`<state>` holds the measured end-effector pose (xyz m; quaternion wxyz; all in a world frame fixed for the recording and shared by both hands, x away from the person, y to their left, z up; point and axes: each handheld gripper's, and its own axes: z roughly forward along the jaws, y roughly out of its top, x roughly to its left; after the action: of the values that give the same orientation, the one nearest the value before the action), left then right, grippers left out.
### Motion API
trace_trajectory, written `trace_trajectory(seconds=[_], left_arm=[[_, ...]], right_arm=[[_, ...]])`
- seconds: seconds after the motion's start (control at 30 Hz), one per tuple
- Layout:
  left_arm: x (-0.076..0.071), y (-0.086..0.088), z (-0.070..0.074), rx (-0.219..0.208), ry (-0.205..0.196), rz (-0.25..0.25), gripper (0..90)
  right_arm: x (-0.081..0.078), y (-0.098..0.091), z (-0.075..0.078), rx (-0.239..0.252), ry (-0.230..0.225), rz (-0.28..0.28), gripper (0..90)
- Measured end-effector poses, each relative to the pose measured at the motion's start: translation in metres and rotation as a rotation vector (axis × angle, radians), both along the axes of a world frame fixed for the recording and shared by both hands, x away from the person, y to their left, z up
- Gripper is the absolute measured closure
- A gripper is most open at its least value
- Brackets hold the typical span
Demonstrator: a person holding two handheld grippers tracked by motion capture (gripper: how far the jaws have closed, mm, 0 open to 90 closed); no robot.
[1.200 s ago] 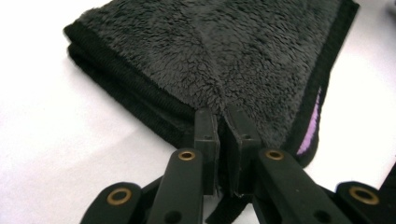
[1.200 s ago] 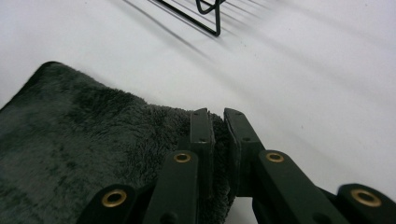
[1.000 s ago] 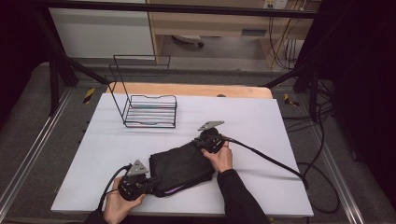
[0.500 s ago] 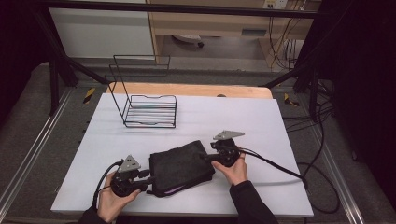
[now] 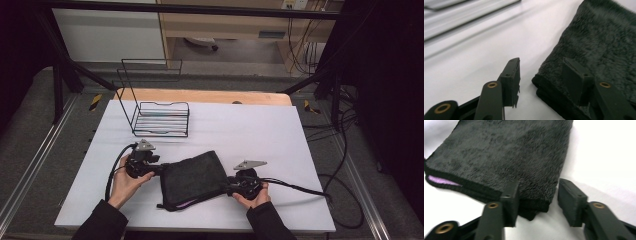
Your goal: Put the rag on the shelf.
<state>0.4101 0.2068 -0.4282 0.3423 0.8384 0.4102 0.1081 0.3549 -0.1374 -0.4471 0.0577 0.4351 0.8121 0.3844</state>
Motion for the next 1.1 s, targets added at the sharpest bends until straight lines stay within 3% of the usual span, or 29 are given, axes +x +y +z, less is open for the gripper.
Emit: trace_trajectory(seconds=[0.1, 0.27, 0.33, 0.6, 0.8, 1.1], left_arm=[[0.001, -0.001, -0.005, 0.037, 0.008, -0.016, 48.0], [0.003, 0.000, -0.012, -0.004, 0.034, -0.058, 54.2], [0.002, -0.001, -0.012, -0.016, 0.038, -0.072, 61.9], [-0.001, 0.000, -0.008, -0.019, 0.064, -0.065, 79.2], [-0.013, 0.006, -0.006, -0.046, 0.089, -0.037, 81.7], [-0.048, 0.006, -0.004, -0.057, 0.035, 0.012, 81.6]], right_arm=[[-0.003, 0.001, -0.002, 0.008, 0.003, -0.012, 60.0], [-0.007, 0.003, -0.005, 0.029, 0.008, -0.032, 66.4], [-0.007, 0.004, -0.005, 0.035, 0.017, -0.036, 69.1], [-0.001, 0.003, -0.003, 0.050, 0.030, 0.010, 81.0], [0.017, 0.002, 0.008, 0.006, -0.016, 0.045, 82.2], [0.055, 0.012, 0.014, -0.063, -0.048, 0.092, 82.1]])
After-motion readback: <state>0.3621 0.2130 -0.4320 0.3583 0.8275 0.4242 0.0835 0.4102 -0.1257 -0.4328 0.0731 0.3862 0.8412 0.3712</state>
